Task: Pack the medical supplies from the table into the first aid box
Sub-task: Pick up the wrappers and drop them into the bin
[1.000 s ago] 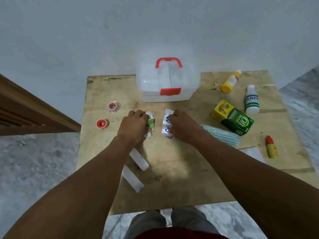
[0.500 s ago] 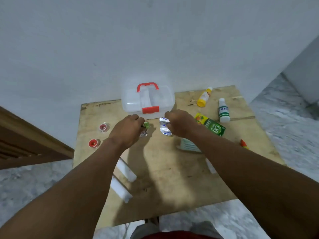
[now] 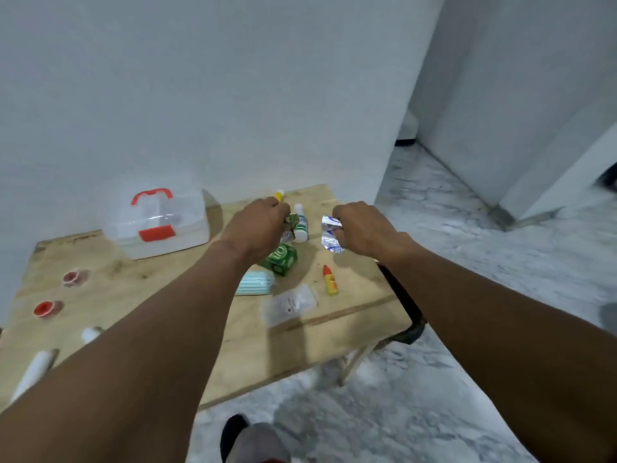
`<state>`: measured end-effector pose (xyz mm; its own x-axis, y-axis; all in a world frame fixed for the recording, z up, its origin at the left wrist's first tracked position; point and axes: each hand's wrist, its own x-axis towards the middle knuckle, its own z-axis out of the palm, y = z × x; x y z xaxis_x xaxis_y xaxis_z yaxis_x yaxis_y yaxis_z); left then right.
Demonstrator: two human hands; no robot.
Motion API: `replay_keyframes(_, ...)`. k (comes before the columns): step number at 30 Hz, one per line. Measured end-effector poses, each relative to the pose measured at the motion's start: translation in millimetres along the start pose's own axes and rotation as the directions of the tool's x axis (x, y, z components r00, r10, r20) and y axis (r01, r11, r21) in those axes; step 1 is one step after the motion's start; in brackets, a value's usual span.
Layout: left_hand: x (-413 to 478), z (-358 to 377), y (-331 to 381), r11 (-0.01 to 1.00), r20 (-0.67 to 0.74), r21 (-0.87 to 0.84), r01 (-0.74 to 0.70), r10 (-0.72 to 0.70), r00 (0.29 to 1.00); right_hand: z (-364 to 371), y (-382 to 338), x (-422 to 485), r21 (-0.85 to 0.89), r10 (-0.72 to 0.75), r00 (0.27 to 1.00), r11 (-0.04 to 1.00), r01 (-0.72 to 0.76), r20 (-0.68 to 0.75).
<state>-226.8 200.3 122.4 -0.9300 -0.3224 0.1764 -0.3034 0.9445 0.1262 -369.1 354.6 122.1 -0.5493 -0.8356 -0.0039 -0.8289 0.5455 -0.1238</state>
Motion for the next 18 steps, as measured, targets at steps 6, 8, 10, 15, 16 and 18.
replay_keyframes(6,59.5,28.3,69.2,0.989,0.08,-0.032,-0.145,0.147,0.986,-7.3,96.0,-20.4,0.03,0.175,0.984,0.984,-0.174,-0.014)
replay_keyframes(8,84.4,36.3,84.8,0.982,0.084,-0.026,-0.185,0.186,0.979,-7.6,122.1,-17.9,0.034,0.218,0.976,0.975,-0.218,-0.02)
replay_keyframes(10,113.8,46.4,99.7,0.97,0.093,-0.039,-0.241,0.244,0.965,-6.4,147.8,-14.6,0.043,0.255,0.967,0.966,-0.254,-0.028)
replay_keyframes(15,188.1,76.6,139.5,0.941,0.16,-0.038,-0.337,0.339,0.927,-2.0,206.2,0.9,0.008,0.302,0.951,0.953,-0.303,0.071)
replay_keyframes(16,197.3,84.8,148.6,0.938,0.162,-0.043,-0.344,0.346,0.924,0.4,217.5,3.6,0.01,0.316,0.946,0.948,-0.318,0.077)
replay_keyframes(18,208.4,102.9,164.4,0.934,0.194,-0.048,-0.354,0.356,0.914,7.1,234.8,8.3,0.022,0.348,0.934,0.936,-0.35,0.083)
